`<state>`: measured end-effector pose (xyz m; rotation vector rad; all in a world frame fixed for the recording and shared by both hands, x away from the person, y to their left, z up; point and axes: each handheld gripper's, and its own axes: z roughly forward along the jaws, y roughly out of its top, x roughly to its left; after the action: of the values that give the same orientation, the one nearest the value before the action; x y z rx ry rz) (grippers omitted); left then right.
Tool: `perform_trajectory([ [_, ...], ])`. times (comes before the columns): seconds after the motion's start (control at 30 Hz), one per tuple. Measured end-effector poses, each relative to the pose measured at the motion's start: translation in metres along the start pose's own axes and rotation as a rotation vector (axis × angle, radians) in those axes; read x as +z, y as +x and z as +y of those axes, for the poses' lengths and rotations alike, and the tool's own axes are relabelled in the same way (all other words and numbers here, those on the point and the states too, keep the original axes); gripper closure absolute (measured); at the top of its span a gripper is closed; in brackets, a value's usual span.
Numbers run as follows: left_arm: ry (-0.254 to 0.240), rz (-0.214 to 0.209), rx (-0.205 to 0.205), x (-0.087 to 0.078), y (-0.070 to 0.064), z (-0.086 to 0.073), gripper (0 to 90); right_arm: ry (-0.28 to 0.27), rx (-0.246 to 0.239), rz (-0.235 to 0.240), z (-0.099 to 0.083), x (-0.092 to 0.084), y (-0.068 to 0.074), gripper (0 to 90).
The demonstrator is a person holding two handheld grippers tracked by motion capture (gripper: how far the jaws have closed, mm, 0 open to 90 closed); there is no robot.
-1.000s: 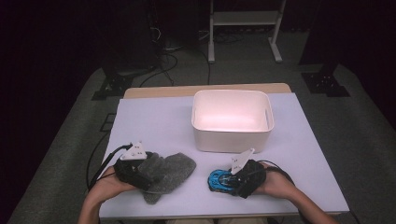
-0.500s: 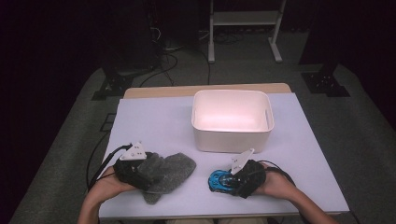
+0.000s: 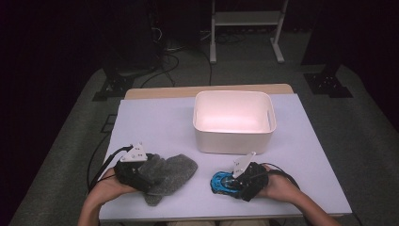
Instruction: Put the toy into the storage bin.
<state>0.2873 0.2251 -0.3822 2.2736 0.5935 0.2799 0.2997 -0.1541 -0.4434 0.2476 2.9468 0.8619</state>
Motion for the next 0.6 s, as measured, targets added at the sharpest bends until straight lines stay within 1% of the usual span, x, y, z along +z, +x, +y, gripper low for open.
perform_trajectory([
  [0.03,0.001,0.001,-0.001,0.0001,-0.0001,0.0000,7.0,0.003,0.005,0.001,0.0003,0.0000,0.0001,24.7],
  [0.13,0.002,0.000,0.000,0.0001,-0.0003,-0.0001,7.0,0.020,-0.005,-0.009,0.0026,-0.0002,0.0011,24.9],
  [0.3,-0.001,0.001,-0.006,-0.0008,0.0000,-0.0005,7.0,0.005,-0.004,-0.005,0.0025,-0.0020,0.0014,25.2],
  [0.37,0.005,-0.003,-0.001,0.0003,0.0000,-0.0005,7.0,0.001,-0.002,0.000,0.0033,-0.0036,0.0012,25.4],
  [0.43,0.008,-0.005,-0.001,0.0006,-0.0006,-0.0003,7.0,0.014,-0.013,-0.004,0.0044,-0.0035,0.0020,27.2],
  [0.47,0.006,-0.005,-0.001,0.0004,-0.0008,-0.0003,7.0,0.005,-0.012,-0.003,0.0047,-0.0044,0.0016,27.2],
  [0.53,0.004,-0.003,0.002,-0.0008,-0.0006,-0.0001,7.0,0.014,-0.009,0.006,0.0051,-0.0038,0.0013,27.2],
  [0.6,0.000,-0.002,0.000,-0.0015,-0.0007,-0.0002,7.0,0.009,-0.012,0.006,0.0053,-0.0037,0.0015,27.3],
])
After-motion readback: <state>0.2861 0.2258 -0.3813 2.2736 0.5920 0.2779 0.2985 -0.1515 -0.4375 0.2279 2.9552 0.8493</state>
